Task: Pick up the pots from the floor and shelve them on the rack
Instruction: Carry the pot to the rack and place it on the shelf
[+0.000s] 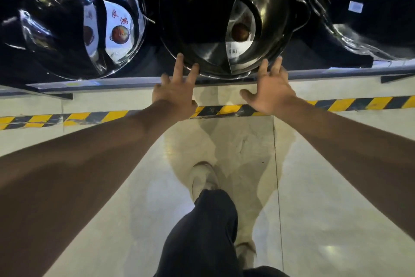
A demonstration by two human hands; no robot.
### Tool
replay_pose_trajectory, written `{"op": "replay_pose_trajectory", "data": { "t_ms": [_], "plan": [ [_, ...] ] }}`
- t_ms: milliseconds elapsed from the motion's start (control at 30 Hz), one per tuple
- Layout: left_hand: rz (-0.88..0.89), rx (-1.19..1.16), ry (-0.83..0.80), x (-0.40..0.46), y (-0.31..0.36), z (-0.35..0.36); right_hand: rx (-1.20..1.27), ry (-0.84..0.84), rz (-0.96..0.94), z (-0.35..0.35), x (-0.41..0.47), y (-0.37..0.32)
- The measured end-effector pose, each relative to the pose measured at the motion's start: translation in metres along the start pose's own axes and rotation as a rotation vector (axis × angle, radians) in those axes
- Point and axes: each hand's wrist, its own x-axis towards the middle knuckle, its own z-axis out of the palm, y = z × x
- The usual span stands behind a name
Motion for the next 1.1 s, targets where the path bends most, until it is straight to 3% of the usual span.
{"op": "replay_pose_trajectory", "data": {
  "t_ms": [333, 467, 600, 767, 933, 1100],
  "plan": [
    [-0.028, -0.168, -0.058, -0.009, 0.008, -0.017, -0.154, -0.111, 0.008, -0.031, 0.011, 0.015],
    [-0.232, -0.230, -0.085, -0.047, -0.053, -0.024, -0.216, -0.117, -0.069, -0.023, -0.016, -0.016],
    [-0.359, -0.123, -0.114, -0.068, -0.136, -0.022, -0.180, -0.127, -0.067, -0.016, -0.019, -0.051],
    [-0.296, 0.004, -0.236, -0.060, -0.194, 0.010, -0.180, -0.098, -0.023, 0.002, 0.000, -0.064],
    [-0.280, 0.026, -0.171, -0.058, -0.211, 0.027, -0.229, -0.102, 0.031, 0.010, 0.007, -0.068],
    [-0.301, 0.032, -0.223, -0.049, -0.222, 0.012, -0.230, -0.149, 0.050, 0.001, 0.006, -0.072]
  ]
}}
